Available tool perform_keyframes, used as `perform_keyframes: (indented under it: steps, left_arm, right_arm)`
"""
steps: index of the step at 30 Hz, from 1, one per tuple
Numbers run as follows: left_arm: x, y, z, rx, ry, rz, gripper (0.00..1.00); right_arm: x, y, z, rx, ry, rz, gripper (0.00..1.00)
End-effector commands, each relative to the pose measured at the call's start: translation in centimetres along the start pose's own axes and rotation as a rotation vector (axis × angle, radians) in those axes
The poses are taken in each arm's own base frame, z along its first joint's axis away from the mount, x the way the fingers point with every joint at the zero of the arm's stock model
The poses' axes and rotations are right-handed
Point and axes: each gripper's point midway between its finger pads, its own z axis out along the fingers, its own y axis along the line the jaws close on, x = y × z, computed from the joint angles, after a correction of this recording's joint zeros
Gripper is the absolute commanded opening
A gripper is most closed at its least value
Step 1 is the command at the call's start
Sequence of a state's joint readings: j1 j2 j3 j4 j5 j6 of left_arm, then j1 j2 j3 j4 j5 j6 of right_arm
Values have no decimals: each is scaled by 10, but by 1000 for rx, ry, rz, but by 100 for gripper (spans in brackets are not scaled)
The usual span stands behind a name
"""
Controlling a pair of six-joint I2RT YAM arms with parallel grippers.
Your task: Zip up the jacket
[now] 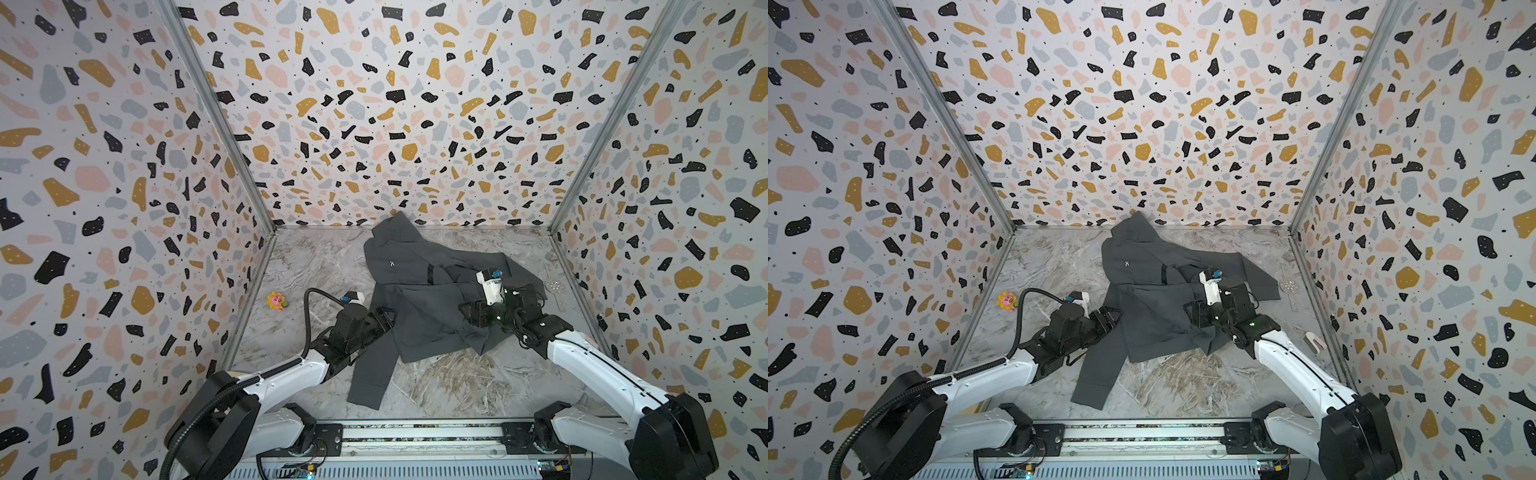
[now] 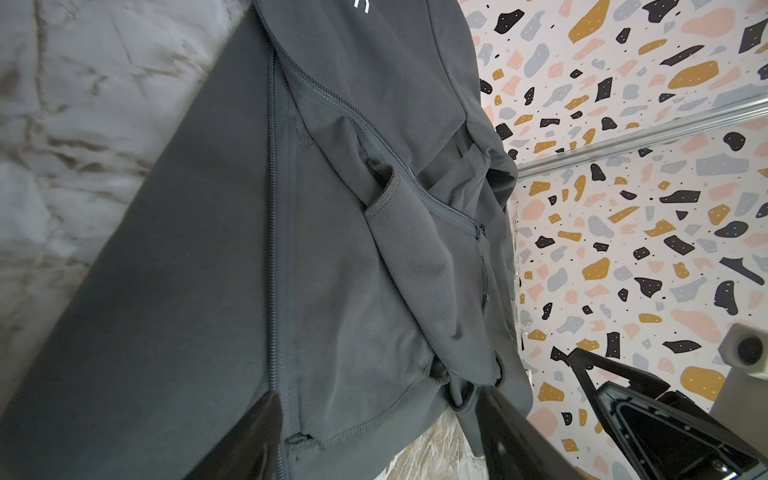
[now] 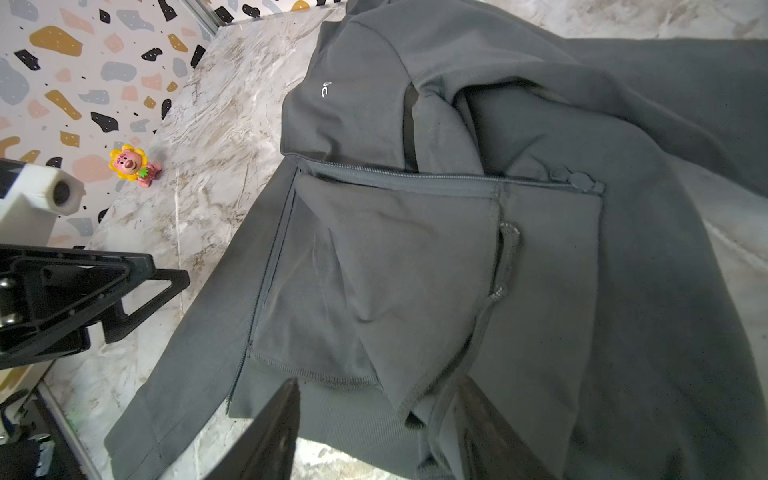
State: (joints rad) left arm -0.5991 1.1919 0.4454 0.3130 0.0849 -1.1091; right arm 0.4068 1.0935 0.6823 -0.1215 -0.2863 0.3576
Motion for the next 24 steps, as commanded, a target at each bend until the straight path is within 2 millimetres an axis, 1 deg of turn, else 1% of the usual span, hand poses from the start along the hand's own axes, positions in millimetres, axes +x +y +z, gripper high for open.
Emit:
perform_keyframes:
  steps: [1, 3, 6, 11, 13, 14, 20, 24]
  left_arm:
    - [-5, -1, -6, -1, -32, 32, 77]
    - [-5, -1, -6, -1, -33, 34, 78]
    - [-4, -2, -5, 0, -24, 36, 79]
    - [-4, -4, -5, -11, -15, 53, 81]
    - [-6, -5, -6, -12, -21, 62, 81]
    - [-3, 1, -6, -38, -10, 64, 82]
    - [-1, 6, -5, -52, -3, 61, 83]
    - [1, 6, -1, -49, 8, 57, 83]
  right_arm:
    - [-14, 4, -12, -38, -50, 43, 63]
    - [-19, -5, -11, -20, -59, 53, 64]
    - [-29, -29, -5, 2, -64, 89, 65]
    - [-35, -64, 16, -56, -23, 200, 66]
    - [-35, -70, 22, -96, -8, 240, 66]
    - [-36, -73, 25, -112, -5, 258, 66]
    - [-34, -80, 42, -165, 32, 303, 65]
    - [-29, -88, 55, -185, 52, 333, 64]
